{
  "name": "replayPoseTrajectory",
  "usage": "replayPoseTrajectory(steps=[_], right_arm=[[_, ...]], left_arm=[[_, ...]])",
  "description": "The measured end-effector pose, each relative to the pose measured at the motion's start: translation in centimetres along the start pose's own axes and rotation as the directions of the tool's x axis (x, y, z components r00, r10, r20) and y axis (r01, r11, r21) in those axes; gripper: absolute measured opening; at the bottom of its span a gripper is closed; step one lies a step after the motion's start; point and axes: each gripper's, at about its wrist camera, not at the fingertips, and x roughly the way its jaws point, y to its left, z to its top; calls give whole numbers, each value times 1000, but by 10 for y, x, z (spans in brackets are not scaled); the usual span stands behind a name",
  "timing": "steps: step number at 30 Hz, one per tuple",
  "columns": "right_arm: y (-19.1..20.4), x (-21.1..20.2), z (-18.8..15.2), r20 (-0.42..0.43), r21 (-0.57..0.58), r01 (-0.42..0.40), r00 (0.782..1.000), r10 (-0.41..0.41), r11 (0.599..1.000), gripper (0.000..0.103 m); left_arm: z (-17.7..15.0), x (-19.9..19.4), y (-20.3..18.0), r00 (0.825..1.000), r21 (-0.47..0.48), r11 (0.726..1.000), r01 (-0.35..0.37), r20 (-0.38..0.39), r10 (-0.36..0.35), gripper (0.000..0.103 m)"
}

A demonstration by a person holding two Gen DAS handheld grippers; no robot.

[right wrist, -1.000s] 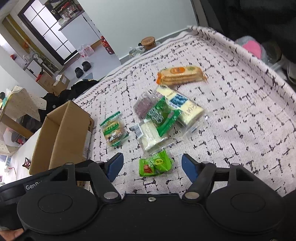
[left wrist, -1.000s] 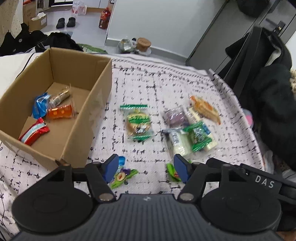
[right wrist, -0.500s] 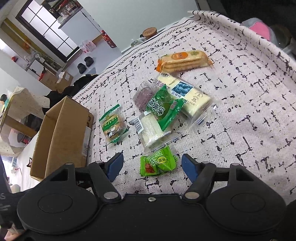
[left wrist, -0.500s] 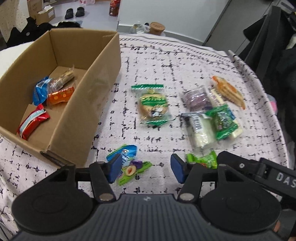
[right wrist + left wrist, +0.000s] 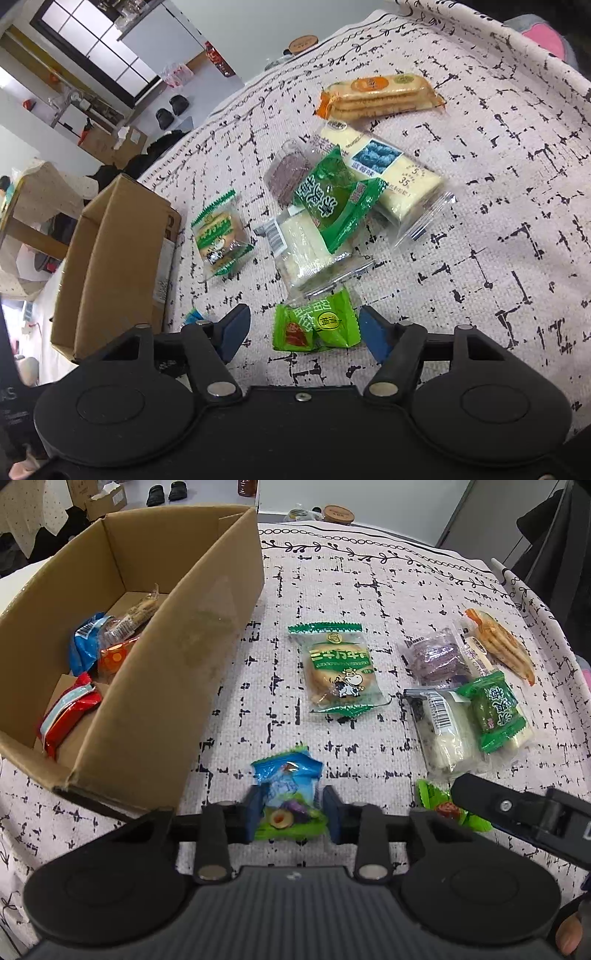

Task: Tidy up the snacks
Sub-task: 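Grasp blue-green snack packet with left tool while right tool grasps green packet, then carry both packets over the box and lower them inside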

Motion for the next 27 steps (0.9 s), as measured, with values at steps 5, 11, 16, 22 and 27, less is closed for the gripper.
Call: replayPoseTrajectory(steps=[5,11,16,22,27], right_arm=[[2,8,-1,-27,-18,23,999,-24,1000,56],[7,10,-6,-33,-57,55,998,-57,997,37],[7,0,-7,-11,-43,31,999,-31,999,21],[11,-21,-9,50,-54,12,999,-10,998,17],[21,-40,-7,102,-69,12,995,-4,998,17]], left_arm=[[2,-8,-2,999,8,1000,10,34,-10,28],[5,-17,-1,997,1,1000,28,66,-28,28],[7,-29,0,994,-3,999,50,98,-50,28],[8,-49,3,986,-8,997,79,146,-76,28],[10,-64,12,978,-28,995,97,186,-90,28]])
